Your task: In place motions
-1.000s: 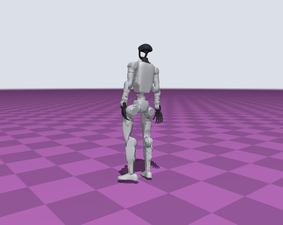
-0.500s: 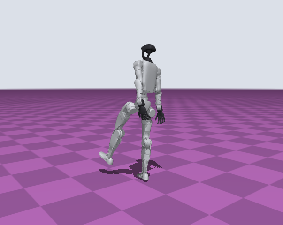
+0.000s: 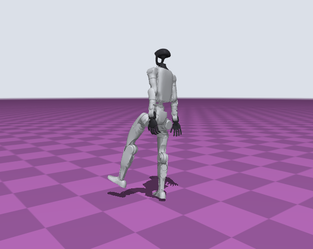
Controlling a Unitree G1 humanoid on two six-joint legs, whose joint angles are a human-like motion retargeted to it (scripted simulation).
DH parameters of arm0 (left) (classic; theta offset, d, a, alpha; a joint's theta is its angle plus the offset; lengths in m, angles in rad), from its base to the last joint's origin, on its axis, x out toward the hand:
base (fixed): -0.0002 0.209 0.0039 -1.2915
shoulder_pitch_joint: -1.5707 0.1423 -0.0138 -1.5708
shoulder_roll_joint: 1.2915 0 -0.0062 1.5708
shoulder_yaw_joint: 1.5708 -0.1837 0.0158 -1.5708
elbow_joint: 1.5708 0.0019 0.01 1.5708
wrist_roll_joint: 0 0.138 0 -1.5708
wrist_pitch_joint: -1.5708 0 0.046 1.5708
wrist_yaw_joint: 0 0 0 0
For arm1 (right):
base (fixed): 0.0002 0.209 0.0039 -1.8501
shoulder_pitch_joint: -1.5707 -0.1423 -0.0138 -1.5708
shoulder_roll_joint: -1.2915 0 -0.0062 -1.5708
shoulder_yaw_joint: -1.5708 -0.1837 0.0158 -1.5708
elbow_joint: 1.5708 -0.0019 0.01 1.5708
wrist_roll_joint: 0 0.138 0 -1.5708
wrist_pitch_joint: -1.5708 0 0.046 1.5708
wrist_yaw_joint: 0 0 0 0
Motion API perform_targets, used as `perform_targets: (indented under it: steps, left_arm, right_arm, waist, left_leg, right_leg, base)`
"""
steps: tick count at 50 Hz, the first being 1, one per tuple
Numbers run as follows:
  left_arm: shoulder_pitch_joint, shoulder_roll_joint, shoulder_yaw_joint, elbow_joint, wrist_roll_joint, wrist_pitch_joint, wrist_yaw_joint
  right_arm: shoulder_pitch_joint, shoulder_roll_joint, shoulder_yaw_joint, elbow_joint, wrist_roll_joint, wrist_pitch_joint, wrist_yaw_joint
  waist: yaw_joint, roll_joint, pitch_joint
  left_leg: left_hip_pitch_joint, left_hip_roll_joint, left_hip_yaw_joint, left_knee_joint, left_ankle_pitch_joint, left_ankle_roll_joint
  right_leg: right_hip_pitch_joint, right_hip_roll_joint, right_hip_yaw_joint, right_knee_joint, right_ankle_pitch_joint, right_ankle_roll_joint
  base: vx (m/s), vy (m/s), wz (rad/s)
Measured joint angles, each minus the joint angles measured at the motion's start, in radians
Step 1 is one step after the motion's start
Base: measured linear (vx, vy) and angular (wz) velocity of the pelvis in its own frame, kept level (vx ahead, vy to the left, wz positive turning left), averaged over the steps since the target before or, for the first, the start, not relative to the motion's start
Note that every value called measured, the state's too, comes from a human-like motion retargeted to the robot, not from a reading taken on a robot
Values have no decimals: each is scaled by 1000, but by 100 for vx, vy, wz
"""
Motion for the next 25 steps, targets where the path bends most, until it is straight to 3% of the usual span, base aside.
perform_targets:
  steps: [6, 8, 11, 14, 17, 19, 25]
  left_arm:
    - [-26, 21, -12, -27, -16, -5, 11]
    - [-18, 25, -19, -40, -13, -10, 13]
    - [-25, 33, -24, -40, -1, -7, 8]
    - [-43, 27, -23, -33, 18, -1, -1]
    - [-75, 26, -21, -45, 32, -4, -17]
    - [-95, 33, -27, -61, 39, -9, -26]
    - [-84, 67, -56, -105, 42, -23, -23]
  right_arm:
    - [16, -12, -42, 41, 26, 11, -10]
    - [25, -12, -43, 47, 28, 14, -18]
    - [14, -18, -48, 58, 21, 22, -21]
    - [13, -20, -52, 58, 26, 21, -25]
    - [0, -12, -50, 68, 50, 19, -32]
    - [-9, -1, -36, 79, 64, 12, -40]
    - [-35, 43, 69, 95, 61, -36, -50]
  waist:
    - [-56, -5, -62]
    - [-77, 0, -84]
    - [-108, 42, -100]
    - [-151, 67, -112]
    - [-175, 78, -123]
    - [-180, 73, -124]
    - [-51, 14, -105]
  left_leg:
    - [216, 6, 16, 164, 91, 2]
    - [313, -6, 21, 121, 129, -65]
    - [454, -2, 150, -19, 3, -115]
    - [499, -32, 182, -156, -6, -77]
    - [474, -34, 147, -193, 7, -99]
    - [443, -43, 120, -176, -7, -83]
    - [437, -65, 148, -133, -63, -55]
  right_leg:
    - [-33, -19, -24, -4, 8, 19]
    - [-40, -13, -27, -4, 7, 25]
    - [-33, 24, -25, -6, 3, 32]
    - [-15, 32, -44, -15, 2, 50]
    - [-24, 25, -72, -23, 9, 68]
    - [-30, 11, -101, -28, 18, 75]
    - [-30, -34, -120, -30, 60, 80]
  base:
    - [9, 9, 37]
    - [10, 14, 24]
    - [12, 19, 10]
    - [9, 21, 50]
    - [-3, 23, 68]
    - [0, 24, 76]
    - [9, 16, -15]
